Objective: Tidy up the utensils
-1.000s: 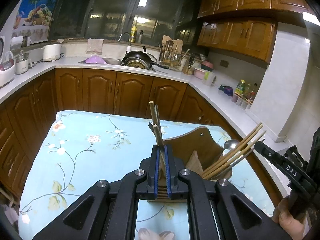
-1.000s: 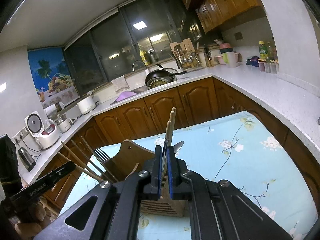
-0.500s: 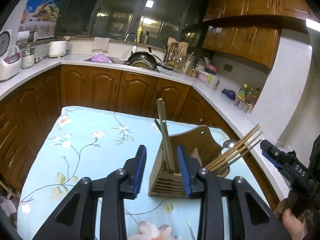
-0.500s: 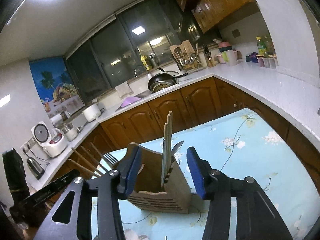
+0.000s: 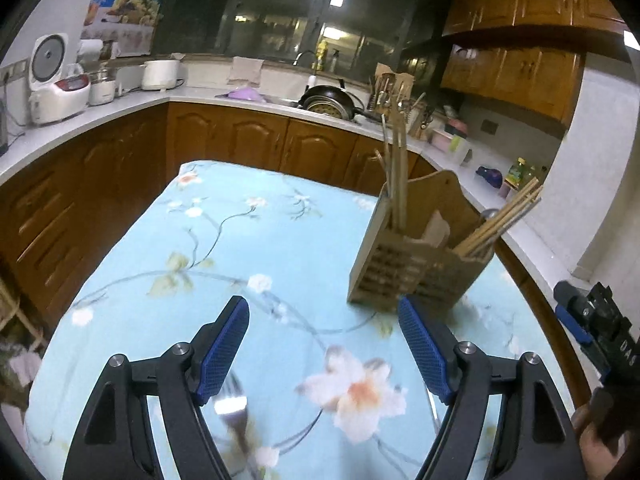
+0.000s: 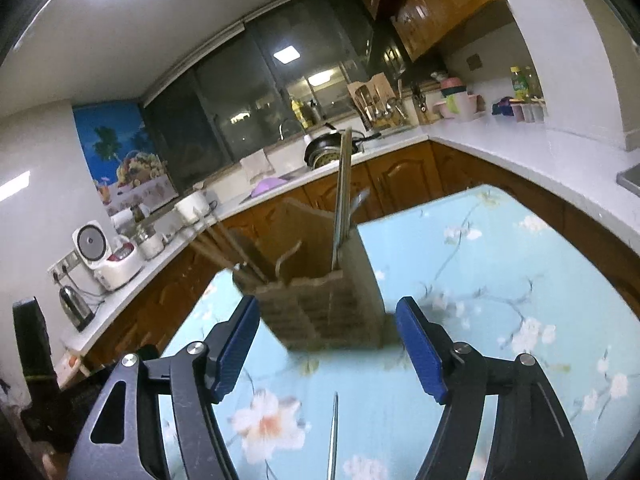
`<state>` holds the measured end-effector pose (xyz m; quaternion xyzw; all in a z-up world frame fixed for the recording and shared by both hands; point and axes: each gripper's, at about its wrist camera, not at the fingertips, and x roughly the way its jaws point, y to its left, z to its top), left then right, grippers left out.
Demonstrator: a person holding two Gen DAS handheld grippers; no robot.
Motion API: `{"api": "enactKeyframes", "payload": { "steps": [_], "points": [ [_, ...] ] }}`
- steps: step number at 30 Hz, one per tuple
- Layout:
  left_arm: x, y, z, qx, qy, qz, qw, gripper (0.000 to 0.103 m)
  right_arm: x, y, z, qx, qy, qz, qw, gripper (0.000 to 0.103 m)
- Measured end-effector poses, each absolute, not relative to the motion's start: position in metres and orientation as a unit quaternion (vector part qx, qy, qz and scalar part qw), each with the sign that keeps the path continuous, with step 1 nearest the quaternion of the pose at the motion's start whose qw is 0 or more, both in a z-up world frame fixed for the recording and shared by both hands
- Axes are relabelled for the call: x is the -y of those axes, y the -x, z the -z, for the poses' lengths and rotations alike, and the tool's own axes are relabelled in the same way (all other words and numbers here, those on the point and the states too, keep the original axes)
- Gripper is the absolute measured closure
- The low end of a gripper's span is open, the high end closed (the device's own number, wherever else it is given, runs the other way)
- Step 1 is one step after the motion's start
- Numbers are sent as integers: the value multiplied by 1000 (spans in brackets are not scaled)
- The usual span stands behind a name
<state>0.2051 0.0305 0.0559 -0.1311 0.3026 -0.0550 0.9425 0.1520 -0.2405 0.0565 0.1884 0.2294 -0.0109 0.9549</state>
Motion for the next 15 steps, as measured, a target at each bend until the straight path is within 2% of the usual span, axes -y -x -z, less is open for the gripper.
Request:
{"api": "enactKeyframes", "payload": {
  "steps": [10, 13, 15],
  "points": [
    [-47, -147, -61, -293, 131, 49, 946, 24, 219, -98, -46, -240, -156, 2, 958, 12],
    [-48, -127, -73, -270, 126, 54, 953, 24, 212, -85, -67, -226, -129, -5, 966, 9],
    [-49, -109, -85, -239, 115, 54, 963, 16, 204, -73, -91, -196, -106, -14, 975, 0]
  ]
}}
